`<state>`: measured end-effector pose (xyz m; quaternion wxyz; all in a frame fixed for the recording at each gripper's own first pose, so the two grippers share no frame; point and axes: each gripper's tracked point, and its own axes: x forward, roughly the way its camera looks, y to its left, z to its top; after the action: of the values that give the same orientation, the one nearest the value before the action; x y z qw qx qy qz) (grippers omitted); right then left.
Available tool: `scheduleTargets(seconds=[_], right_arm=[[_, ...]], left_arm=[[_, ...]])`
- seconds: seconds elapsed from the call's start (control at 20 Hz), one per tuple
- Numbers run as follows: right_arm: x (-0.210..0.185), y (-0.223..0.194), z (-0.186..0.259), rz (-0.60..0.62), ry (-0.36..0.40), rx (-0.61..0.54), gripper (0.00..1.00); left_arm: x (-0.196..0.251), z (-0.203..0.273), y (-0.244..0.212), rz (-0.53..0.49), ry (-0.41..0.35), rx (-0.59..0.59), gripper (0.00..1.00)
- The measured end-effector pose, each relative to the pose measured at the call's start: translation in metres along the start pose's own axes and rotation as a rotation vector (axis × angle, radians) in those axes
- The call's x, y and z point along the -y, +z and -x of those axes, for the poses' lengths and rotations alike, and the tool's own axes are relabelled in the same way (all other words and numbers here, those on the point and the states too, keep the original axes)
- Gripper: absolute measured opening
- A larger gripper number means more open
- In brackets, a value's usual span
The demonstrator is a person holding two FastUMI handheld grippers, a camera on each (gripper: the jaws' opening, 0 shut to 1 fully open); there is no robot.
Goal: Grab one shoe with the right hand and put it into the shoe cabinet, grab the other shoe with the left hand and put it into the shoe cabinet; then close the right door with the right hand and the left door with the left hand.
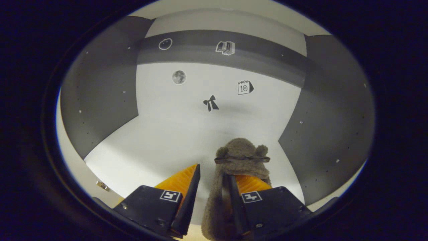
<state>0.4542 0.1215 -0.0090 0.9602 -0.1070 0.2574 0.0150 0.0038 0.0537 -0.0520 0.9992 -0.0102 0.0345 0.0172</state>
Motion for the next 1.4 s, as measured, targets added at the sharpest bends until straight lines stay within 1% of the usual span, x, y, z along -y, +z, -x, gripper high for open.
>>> scheduleTargets(seconds=[0.05,0.1,0.15,0.2,0.3,0.35,0.4,0.45,0.5,0.55,0.6,0.65,0.7,0.75,0.8,0.95,1.0,1.1,1.15,1.2,1.25,1.35,1.4], right_arm=[[0.000,0.001,0.008,0.010,0.003,0.012,0.53],[-0.001,0.001,0.019,0.020,0.012,0.026,0.61],[-0.002,0.003,0.032,0.025,0.027,0.050,0.53],[-0.003,0.007,0.049,0.029,0.037,0.090,0.53],[0.000,0.027,0.088,0.034,0.037,0.211,0.53],[0.001,0.036,0.111,0.035,0.039,0.265,0.56],[-0.004,0.040,0.136,0.037,0.064,0.308,0.68],[-0.008,0.040,0.157,0.034,0.086,0.343,0.72],[-0.011,0.040,0.178,0.026,0.103,0.380,0.80],[-0.010,0.038,0.200,0.013,0.115,0.414,0.76],[-0.010,0.032,0.218,-0.004,0.128,0.443,0.87],[-0.010,0.023,0.234,-0.024,0.138,0.466,0.84],[-0.008,0.011,0.250,-0.042,0.146,0.487,0.88],[-0.003,-0.001,0.262,-0.061,0.141,0.510,0.89],[0.003,-0.015,0.273,-0.082,0.127,0.527,0.93],[0.016,-0.066,0.295,-0.123,0.091,0.554,0.95],[0.024,-0.085,0.301,-0.130,0.063,0.544,0.97],[0.034,-0.112,0.309,-0.148,0.017,0.538,0.96],[0.035,-0.126,0.315,-0.150,0.008,0.528,0.96],[0.036,-0.139,0.319,-0.145,-0.002,0.514,0.96],[0.040,-0.151,0.324,-0.139,-0.017,0.510,0.96],[0.045,-0.169,0.334,-0.130,-0.051,0.511,0.96],[0.046,-0.178,0.337,-0.136,-0.063,0.512,0.98]], left_arm=[[0.001,0.000,0.001,0.003,-0.004,0.003,0.95],[0.002,0.000,0.002,0.004,-0.009,0.009,0.95],[0.003,-0.001,0.005,0.003,-0.014,0.016,0.94],[0.005,-0.002,0.006,0.003,-0.019,0.021,0.95],[0.011,-0.002,0.006,0.010,-0.033,0.025,0.95],[0.014,-0.002,0.006,0.011,-0.041,0.025,0.95],[0.016,-0.002,0.007,0.009,-0.049,0.027,0.95],[0.018,-0.002,0.007,0.008,-0.056,0.029,0.95],[0.021,-0.001,0.008,0.008,-0.065,0.033,0.95],[0.023,0.000,0.009,0.008,-0.071,0.035,0.95],[0.025,0.001,0.009,0.010,-0.079,0.037,0.95],[0.026,0.001,0.009,0.011,-0.086,0.036,0.94],[0.028,0.002,0.009,0.011,-0.091,0.035,0.94],[0.029,0.001,0.010,0.012,-0.095,0.036,0.95],[0.031,0.001,0.010,0.011,-0.099,0.038,0.94],[0.037,0.004,0.010,0.007,-0.116,0.033,0.94],[0.040,0.006,0.011,0.006,-0.123,0.033,0.95],[0.045,0.006,0.010,0.003,-0.142,0.027,0.94],[0.048,0.007,0.009,0.000,-0.148,0.022,0.95],[0.050,0.008,0.008,-0.002,-0.152,0.019,0.99],[0.052,0.009,0.007,-0.005,-0.156,0.017,0.95],[0.055,0.011,0.005,-0.011,-0.162,0.009,0.95],[0.057,0.014,0.002,-0.013,-0.166,0.002,0.94]])
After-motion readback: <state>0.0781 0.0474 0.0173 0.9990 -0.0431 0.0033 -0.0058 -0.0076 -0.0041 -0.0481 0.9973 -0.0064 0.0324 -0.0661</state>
